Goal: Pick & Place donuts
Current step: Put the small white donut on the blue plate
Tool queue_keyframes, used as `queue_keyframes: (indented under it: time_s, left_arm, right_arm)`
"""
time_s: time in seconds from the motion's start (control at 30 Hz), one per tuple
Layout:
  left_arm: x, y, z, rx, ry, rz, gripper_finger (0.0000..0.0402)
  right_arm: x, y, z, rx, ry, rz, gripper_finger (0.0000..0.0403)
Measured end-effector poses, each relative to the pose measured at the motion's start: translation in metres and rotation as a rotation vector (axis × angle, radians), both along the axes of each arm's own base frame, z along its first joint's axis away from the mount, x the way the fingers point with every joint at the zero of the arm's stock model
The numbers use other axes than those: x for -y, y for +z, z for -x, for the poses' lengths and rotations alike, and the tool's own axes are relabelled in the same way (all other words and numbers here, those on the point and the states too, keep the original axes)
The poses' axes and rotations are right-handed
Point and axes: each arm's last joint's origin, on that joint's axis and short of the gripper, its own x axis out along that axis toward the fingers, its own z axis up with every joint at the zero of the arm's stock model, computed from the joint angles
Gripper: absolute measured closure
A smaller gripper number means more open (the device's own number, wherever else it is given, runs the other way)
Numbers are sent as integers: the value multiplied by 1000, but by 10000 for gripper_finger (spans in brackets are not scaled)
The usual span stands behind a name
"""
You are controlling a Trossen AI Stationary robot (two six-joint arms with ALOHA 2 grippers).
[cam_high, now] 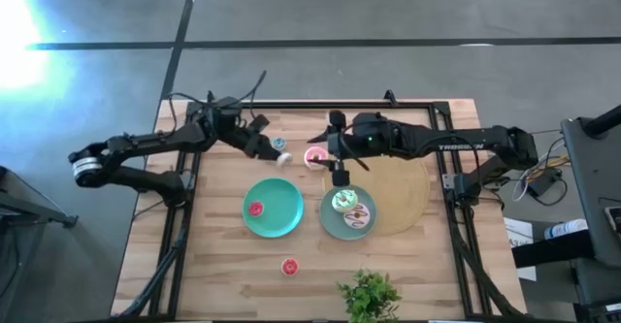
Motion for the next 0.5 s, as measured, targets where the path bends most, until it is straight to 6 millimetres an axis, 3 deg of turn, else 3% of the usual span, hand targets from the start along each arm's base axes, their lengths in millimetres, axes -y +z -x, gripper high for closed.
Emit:
queue_keyframes:
  time_s: [0.3, 0.5]
  left_arm:
    - [3, 9, -50, 9, -82, -69, 401]
    - [-5, 6, -69, -37, -111, -81, 401]
  right_arm:
    - [-2, -8, 3, -74, 39, -19, 184]
    - [-6, -11, 4, -108, 58, -27, 184]
